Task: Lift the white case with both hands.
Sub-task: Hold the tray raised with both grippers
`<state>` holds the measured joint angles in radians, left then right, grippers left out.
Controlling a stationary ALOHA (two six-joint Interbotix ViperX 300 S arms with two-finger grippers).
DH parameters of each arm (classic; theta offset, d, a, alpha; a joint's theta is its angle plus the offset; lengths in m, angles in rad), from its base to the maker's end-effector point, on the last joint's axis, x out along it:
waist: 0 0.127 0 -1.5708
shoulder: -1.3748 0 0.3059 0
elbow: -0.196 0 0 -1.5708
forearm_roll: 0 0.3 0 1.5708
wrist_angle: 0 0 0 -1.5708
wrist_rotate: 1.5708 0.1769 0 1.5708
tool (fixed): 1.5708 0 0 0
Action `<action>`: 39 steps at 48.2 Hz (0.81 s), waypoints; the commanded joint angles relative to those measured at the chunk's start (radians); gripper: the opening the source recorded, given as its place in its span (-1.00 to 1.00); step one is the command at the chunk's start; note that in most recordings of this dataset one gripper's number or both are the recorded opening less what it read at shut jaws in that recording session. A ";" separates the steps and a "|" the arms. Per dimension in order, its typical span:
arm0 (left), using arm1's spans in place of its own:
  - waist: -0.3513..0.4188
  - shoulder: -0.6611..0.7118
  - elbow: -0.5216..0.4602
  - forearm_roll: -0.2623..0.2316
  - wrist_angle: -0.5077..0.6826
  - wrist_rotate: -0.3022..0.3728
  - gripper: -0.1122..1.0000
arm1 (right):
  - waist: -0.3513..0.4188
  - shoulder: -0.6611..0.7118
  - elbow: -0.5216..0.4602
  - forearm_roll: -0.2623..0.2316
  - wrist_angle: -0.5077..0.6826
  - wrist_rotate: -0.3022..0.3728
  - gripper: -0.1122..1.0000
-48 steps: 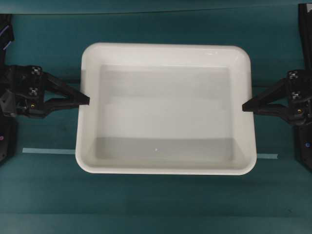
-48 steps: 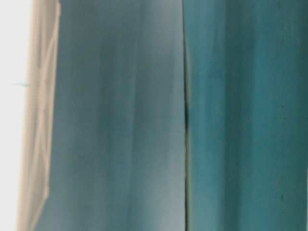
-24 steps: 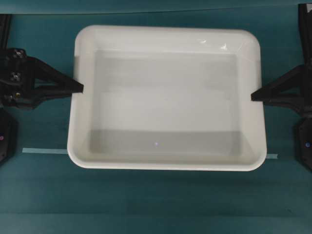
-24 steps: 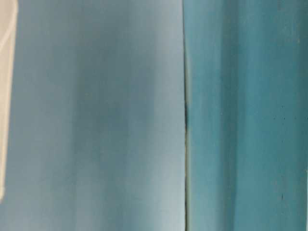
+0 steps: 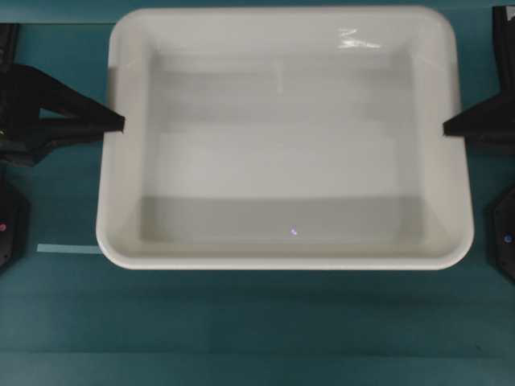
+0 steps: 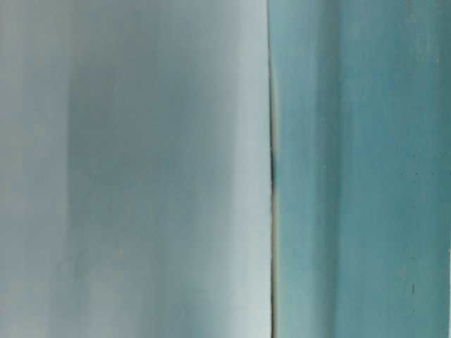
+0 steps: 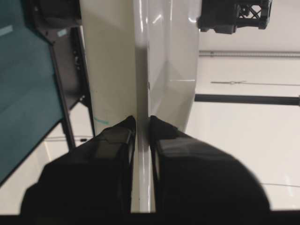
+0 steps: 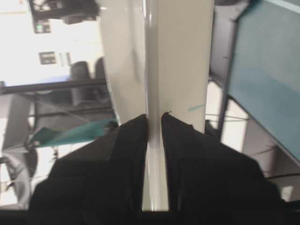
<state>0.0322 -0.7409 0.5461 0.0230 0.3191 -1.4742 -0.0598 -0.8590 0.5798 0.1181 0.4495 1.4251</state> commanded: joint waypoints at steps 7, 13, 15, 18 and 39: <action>-0.003 0.035 -0.069 0.005 0.020 0.002 -0.67 | -0.003 0.038 -0.057 -0.002 0.040 0.000 -0.59; -0.002 0.040 -0.091 0.003 0.032 0.002 -0.67 | -0.003 0.037 -0.057 -0.002 0.043 0.000 -0.59; -0.003 0.040 -0.092 0.003 0.034 0.003 -0.67 | -0.003 0.038 -0.057 -0.002 0.041 0.000 -0.59; -0.003 0.041 -0.094 0.005 0.035 0.003 -0.67 | -0.003 0.038 -0.057 -0.002 0.043 0.000 -0.59; -0.006 0.044 -0.087 0.005 0.041 0.006 -0.67 | -0.003 0.038 -0.054 -0.002 0.046 -0.006 -0.59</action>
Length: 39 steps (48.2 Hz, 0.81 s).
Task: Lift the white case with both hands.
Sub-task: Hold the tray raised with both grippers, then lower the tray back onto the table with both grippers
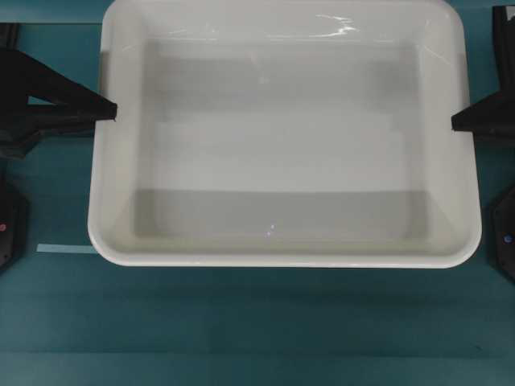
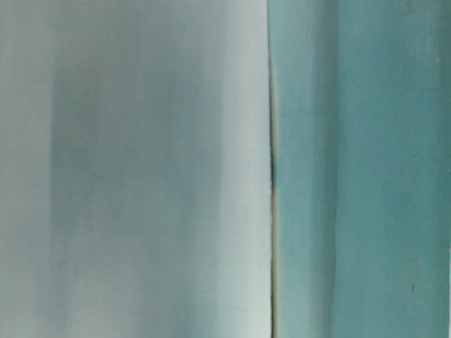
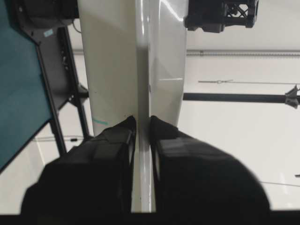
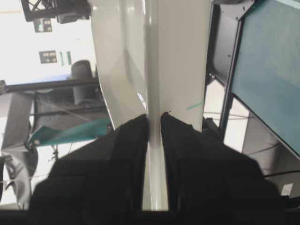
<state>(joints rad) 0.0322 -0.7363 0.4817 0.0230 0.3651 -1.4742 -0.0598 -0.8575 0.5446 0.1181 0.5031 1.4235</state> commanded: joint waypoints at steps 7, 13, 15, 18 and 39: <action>-0.008 0.051 0.008 0.005 0.014 0.006 -0.67 | 0.000 0.041 0.021 -0.002 -0.008 -0.005 -0.59; -0.009 0.063 0.054 0.005 0.011 0.006 -0.67 | 0.014 0.051 0.077 -0.002 -0.020 -0.006 -0.59; -0.011 0.069 0.072 0.005 0.006 0.006 -0.67 | 0.020 0.055 0.098 -0.002 -0.025 -0.008 -0.59; -0.011 0.074 0.097 0.003 0.000 0.005 -0.67 | 0.028 0.061 0.138 -0.002 -0.035 -0.009 -0.59; 0.000 0.114 0.316 0.005 -0.075 -0.002 -0.69 | 0.040 0.132 0.370 -0.002 -0.204 -0.011 -0.59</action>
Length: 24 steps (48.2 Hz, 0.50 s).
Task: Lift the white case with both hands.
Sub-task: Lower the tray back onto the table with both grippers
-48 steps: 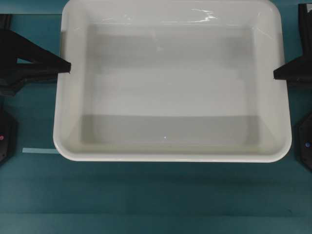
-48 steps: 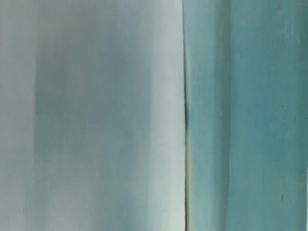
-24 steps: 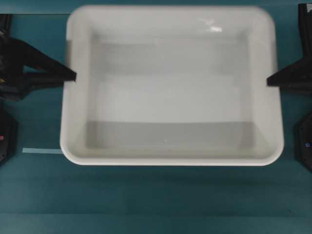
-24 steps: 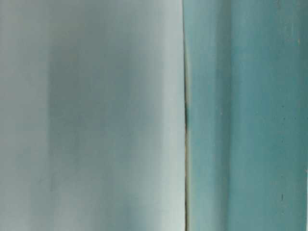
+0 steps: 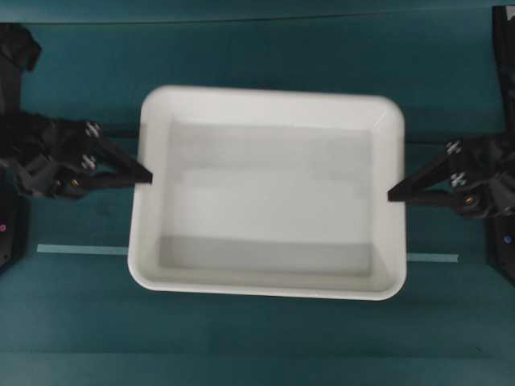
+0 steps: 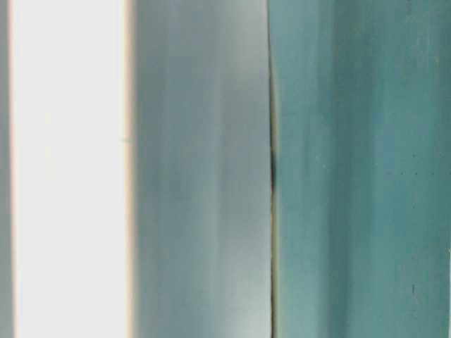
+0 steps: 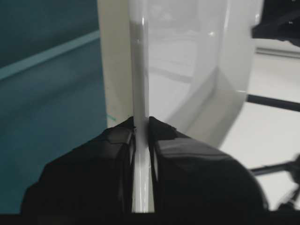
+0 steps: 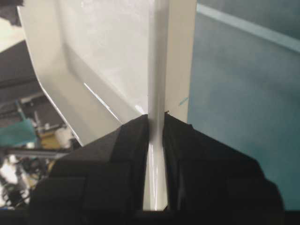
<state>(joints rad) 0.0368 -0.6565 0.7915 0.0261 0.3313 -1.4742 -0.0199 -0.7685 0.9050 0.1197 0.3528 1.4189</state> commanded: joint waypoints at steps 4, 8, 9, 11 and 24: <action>-0.003 0.051 0.035 0.002 -0.064 -0.002 -0.69 | 0.006 0.074 0.035 -0.003 -0.078 -0.009 -0.59; 0.000 0.081 0.069 0.002 -0.083 -0.002 -0.69 | 0.012 0.114 0.063 -0.003 -0.098 -0.015 -0.59; 0.000 0.089 0.078 0.002 -0.087 -0.002 -0.69 | 0.015 0.126 0.069 -0.003 -0.106 -0.017 -0.59; 0.000 0.104 0.092 0.002 -0.100 -0.002 -0.69 | 0.020 0.149 0.080 -0.003 -0.124 -0.020 -0.59; -0.002 0.209 0.138 0.002 -0.164 -0.003 -0.69 | 0.026 0.281 0.130 -0.003 -0.252 -0.021 -0.59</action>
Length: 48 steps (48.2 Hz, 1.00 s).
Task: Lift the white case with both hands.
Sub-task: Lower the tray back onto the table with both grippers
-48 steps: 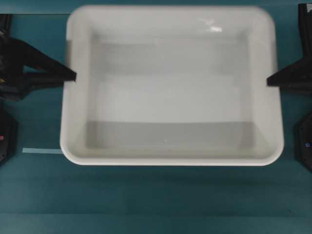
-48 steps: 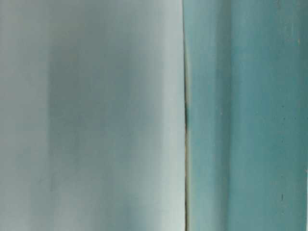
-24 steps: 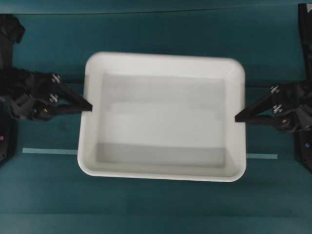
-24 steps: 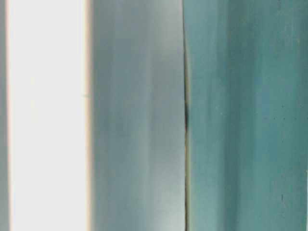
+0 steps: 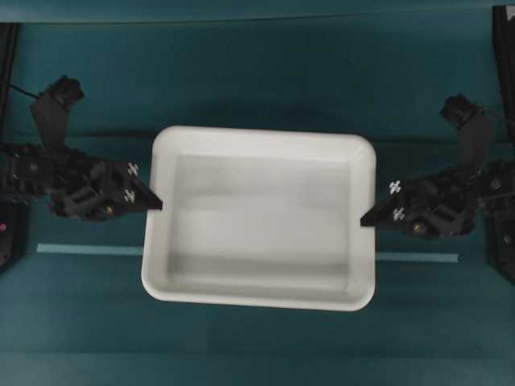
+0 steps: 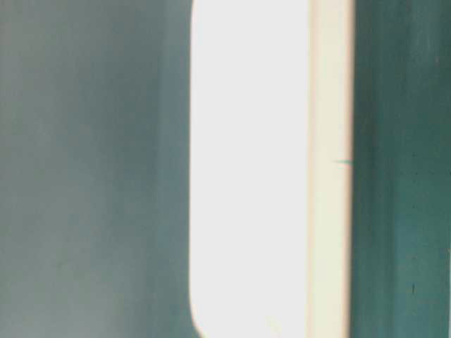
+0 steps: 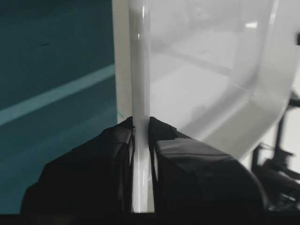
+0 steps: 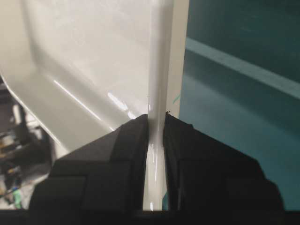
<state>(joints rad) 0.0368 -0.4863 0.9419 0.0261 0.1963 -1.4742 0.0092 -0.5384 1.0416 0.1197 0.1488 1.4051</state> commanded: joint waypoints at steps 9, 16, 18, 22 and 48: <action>-0.002 0.091 0.003 0.002 -0.048 -0.003 -0.69 | -0.008 0.097 0.025 -0.003 -0.060 -0.009 -0.59; -0.002 0.133 0.034 0.002 -0.075 -0.005 -0.69 | -0.040 0.107 0.043 -0.011 -0.060 -0.021 -0.59; -0.002 0.146 0.040 0.002 -0.083 -0.005 -0.69 | -0.051 0.112 0.049 -0.014 -0.060 -0.028 -0.59; 0.003 0.166 0.052 0.002 -0.095 -0.005 -0.69 | -0.066 0.123 0.052 -0.015 -0.060 -0.038 -0.59; 0.011 0.291 0.086 0.003 -0.150 -0.003 -0.69 | -0.048 0.295 0.048 -0.014 -0.100 -0.040 -0.59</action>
<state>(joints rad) 0.0460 -0.2224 1.0262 0.0230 0.0445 -1.4803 -0.0414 -0.2884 1.0876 0.1074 0.0506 1.3668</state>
